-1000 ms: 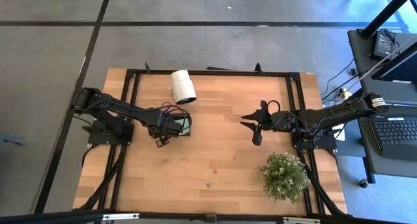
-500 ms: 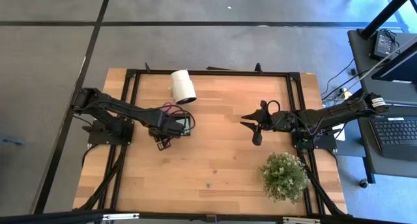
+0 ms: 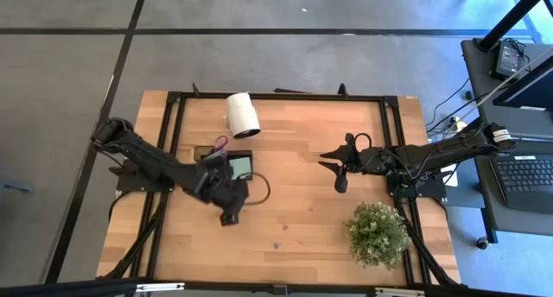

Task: Pick and place office supplies into organizer
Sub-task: Put the pink binder clip into the black desk organizer

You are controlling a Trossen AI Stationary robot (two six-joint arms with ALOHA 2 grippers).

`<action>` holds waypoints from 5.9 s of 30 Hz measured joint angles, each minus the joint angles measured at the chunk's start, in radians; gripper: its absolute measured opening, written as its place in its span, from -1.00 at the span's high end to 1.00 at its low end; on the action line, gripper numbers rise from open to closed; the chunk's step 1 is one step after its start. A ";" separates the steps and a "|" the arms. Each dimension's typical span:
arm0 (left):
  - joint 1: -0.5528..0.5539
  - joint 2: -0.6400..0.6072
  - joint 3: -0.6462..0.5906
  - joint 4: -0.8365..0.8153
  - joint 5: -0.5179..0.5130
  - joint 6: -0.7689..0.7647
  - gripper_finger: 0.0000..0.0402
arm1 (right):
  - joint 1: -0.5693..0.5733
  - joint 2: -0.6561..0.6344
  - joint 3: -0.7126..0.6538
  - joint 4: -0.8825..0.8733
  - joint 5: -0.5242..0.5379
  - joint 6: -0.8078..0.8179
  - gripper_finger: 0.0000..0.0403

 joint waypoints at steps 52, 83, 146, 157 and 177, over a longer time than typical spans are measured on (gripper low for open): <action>-0.238 0.000 -0.601 1.227 -0.301 0.131 0.55 | 0.164 0.786 0.615 -0.211 -0.356 -0.078 0.44; -0.238 0.001 -0.601 1.212 -0.292 0.102 0.55 | 0.198 0.937 0.867 -0.627 -0.454 0.679 0.44; -0.236 0.001 -0.600 1.197 -0.292 0.262 0.55 | 0.233 1.241 1.235 -0.912 -0.381 0.857 0.19; -0.236 0.001 -0.600 1.197 -0.292 0.262 0.55 | 0.233 1.264 1.236 -0.904 -0.366 0.891 0.19; -0.236 0.001 -0.600 1.188 -0.292 0.262 0.55 | 0.233 1.319 1.246 -0.881 -0.416 0.895 0.19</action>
